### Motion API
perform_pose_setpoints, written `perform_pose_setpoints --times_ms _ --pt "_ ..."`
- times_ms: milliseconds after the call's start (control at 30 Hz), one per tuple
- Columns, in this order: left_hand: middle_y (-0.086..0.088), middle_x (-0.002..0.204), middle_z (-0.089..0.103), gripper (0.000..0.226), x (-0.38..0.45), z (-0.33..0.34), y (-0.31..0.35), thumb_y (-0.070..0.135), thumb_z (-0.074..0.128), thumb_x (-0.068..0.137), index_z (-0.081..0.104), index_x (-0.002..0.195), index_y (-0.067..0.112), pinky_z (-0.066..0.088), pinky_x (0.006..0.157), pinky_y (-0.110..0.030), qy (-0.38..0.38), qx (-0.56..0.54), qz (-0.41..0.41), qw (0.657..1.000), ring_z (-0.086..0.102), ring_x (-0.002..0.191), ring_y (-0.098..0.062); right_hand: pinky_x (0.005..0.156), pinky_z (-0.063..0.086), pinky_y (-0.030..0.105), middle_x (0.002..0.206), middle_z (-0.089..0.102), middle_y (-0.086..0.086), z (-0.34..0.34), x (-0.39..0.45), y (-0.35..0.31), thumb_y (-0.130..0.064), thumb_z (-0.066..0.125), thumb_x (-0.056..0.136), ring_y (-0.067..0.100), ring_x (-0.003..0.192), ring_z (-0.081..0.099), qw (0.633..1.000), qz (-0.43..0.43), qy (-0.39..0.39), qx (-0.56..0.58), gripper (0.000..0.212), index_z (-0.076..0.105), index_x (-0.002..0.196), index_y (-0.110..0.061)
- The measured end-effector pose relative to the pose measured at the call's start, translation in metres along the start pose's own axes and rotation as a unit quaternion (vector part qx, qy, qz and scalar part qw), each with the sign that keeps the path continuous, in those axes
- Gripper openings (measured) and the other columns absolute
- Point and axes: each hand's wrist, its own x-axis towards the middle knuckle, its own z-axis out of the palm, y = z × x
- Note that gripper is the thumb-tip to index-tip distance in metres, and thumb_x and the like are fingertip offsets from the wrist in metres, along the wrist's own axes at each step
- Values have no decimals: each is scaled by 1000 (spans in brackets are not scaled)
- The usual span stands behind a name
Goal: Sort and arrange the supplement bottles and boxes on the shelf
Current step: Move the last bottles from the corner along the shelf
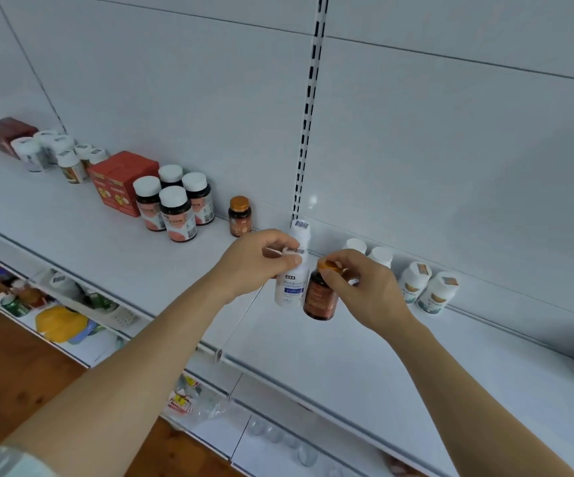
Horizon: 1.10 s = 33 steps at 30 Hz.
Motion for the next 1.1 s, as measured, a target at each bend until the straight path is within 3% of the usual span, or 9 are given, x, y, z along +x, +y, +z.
perform_pose_setpoints --times_ms 200,300,500,567,700,833,1100 --pt "20 101 69 26 53 -2 12 31 73 85 71 110 32 50 85 -22 -28 113 62 991 64 97 0 64 41 3 83 63 -24 -3 14 5 -28 69 89 -7 82 58 999 16 20 -43 16 62 91 -41" --pt "17 106 69 28 80 1 19 31 72 84 71 112 31 52 84 -25 -59 166 106 979 64 98 -4 63 42 4 80 63 -25 3 17 6 -29 70 88 -7 82 59 997 31 45 -52 15 61 90 -41" --pt "22 91 64 22 116 12 16 27 72 83 70 105 31 41 70 -9 -125 201 161 958 58 80 12 69 50 19 86 65 -23 11 7 13 -36 69 86 4 84 64 990 56 90 -93 9 66 94 -38" --pt "20 97 64 24 125 14 13 29 72 82 71 106 31 43 78 -14 -131 224 191 947 57 89 6 70 51 22 87 65 -22 14 1 14 -34 69 86 5 84 64 988 63 105 -94 10 66 95 -37" --pt "22 86 52 26 135 16 0 34 74 81 71 107 32 38 82 -24 -126 277 236 923 51 95 -7 68 50 20 89 64 -22 22 -11 18 -32 70 86 7 83 64 985 72 127 -96 13 66 97 -37" --pt "1 98 67 28 140 17 -19 35 73 80 72 108 31 46 87 -35 -108 326 257 904 58 99 -21 68 52 22 90 64 -22 26 -15 22 -34 69 86 6 84 64 983 81 124 -107 14 65 99 -37" --pt "3 97 70 26 143 23 -38 30 75 78 72 104 25 46 85 -38 -61 358 289 886 59 100 -24 67 46 12 89 64 -24 17 -14 28 -31 70 87 5 84 63 984 87 122 -97 13 66 97 -38"
